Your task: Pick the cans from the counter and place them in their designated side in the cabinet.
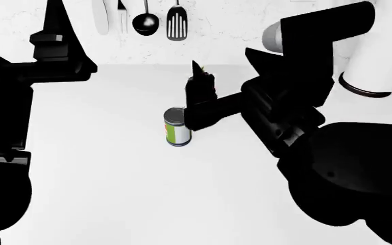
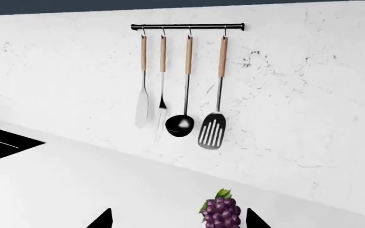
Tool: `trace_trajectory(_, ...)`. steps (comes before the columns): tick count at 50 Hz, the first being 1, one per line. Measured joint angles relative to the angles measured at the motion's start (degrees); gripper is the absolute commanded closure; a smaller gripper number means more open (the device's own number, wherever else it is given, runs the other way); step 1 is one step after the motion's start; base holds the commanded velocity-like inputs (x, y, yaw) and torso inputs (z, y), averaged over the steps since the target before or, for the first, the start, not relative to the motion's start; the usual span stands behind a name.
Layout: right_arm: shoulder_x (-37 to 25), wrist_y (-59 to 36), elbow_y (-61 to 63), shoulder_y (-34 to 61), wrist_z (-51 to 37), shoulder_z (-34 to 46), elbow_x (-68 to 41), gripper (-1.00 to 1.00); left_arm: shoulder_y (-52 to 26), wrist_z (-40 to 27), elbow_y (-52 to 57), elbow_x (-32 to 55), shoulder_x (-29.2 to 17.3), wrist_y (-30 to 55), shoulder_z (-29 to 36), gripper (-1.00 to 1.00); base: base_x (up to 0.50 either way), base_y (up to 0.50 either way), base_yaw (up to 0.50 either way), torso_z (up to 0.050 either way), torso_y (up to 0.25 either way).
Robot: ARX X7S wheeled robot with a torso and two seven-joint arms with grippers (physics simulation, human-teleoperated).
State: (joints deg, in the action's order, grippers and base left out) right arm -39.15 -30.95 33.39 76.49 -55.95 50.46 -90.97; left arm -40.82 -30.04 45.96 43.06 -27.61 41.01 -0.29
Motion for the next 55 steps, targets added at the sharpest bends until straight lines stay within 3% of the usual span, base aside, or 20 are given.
trace_trajectory(21, 5.3, 3.09, -4.58, -10.65, 7.33, 5.13, 5.96, -1.0, 3.47, 0.41, 1.32, -1.18, -0.33, -1.97, 0.76, -1.0, 0.0, 0.0, 0.0, 0.0, 0.0)
trace_trajectory(55, 12.96, 1.73, -22.32, -10.54, 16.1, 9.78, 11.41, -1.0, 4.14, 0.3, 1.85, -1.29, -0.93, -2.67, 1.84, -1.0, 0.0, 0.0, 0.0, 0.0, 0.0)
